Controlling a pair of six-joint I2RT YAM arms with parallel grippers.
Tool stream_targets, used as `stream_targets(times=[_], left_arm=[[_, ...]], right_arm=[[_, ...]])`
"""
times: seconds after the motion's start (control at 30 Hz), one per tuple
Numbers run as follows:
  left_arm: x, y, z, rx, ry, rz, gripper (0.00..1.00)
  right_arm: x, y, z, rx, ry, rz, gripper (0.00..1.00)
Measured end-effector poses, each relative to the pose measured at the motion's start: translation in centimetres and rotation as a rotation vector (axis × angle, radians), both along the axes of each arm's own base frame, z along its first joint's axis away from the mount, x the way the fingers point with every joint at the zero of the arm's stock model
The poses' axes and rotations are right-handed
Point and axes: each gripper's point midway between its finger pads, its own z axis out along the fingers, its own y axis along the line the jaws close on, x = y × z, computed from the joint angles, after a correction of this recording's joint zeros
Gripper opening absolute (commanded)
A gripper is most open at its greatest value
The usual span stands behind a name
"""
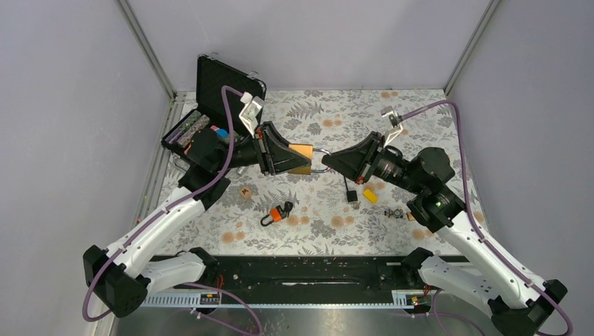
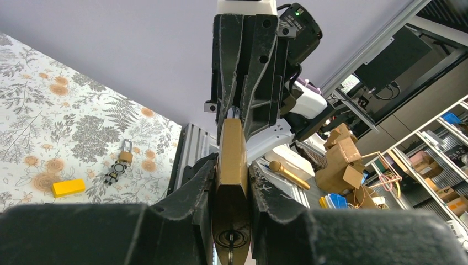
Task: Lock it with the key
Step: Lock the lock.
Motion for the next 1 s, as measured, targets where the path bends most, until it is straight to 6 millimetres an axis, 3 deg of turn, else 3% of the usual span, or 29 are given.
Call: stream_targets(times=[0.17, 0.2, 0.27, 0.3, 0.37, 0.43, 0.57, 0.67, 0.8, 1.0], left_arm=[[0.4, 0.1, -1.0, 0.039, 0.015, 0.017, 0.02], [0.5, 0.1, -1.4, 0.053, 0.023, 0.020, 0.14], [0.8, 0.4, -2.0, 0.079, 0.032, 0.030, 0.49], [1.0, 0.5, -2.6, 0.097, 0.036, 0.036, 0.61], [1.5, 0.6, -4.1, 0.145, 0.043, 0.067, 0.77], [1.9, 0.8, -5.5, 0.194, 0.046, 0.093, 0.88], [2.1, 1.8, -6.8, 0.247, -0.007, 0.157, 0.93], [1.8, 2.4, -6.6, 0.259, -0.079, 0.180, 0.94], [1.3, 2.5, -6.7, 0.265, -0.172, 0.142, 0.92], [-0.7, 0.9, -9.4, 0.306, -0.245, -0.040, 0.92]], right_arm=[[0.5, -0.3, -1.2, -0.074, 0.011, -0.054, 0.00], [0.7, -0.3, -1.7, -0.101, 0.017, -0.069, 0.00], [1.0, -0.6, -2.7, -0.150, 0.024, -0.099, 0.00], [1.1, -0.7, -3.3, -0.179, 0.028, -0.112, 0.00], [0.7, -0.6, -3.9, -0.229, 0.021, -0.102, 0.00], [0.3, -0.9, -5.9, -0.319, 0.033, -0.090, 0.00], [-0.3, -2.1, -9.4, -0.467, 0.058, -0.073, 0.00], [-1.1, -2.9, -10.5, -0.543, 0.047, -0.041, 0.00], [-2.5, -3.4, -10.0, -0.593, -0.018, 0.034, 0.00], [-4.8, -3.4, -8.9, -0.600, -0.135, 0.180, 0.00]])
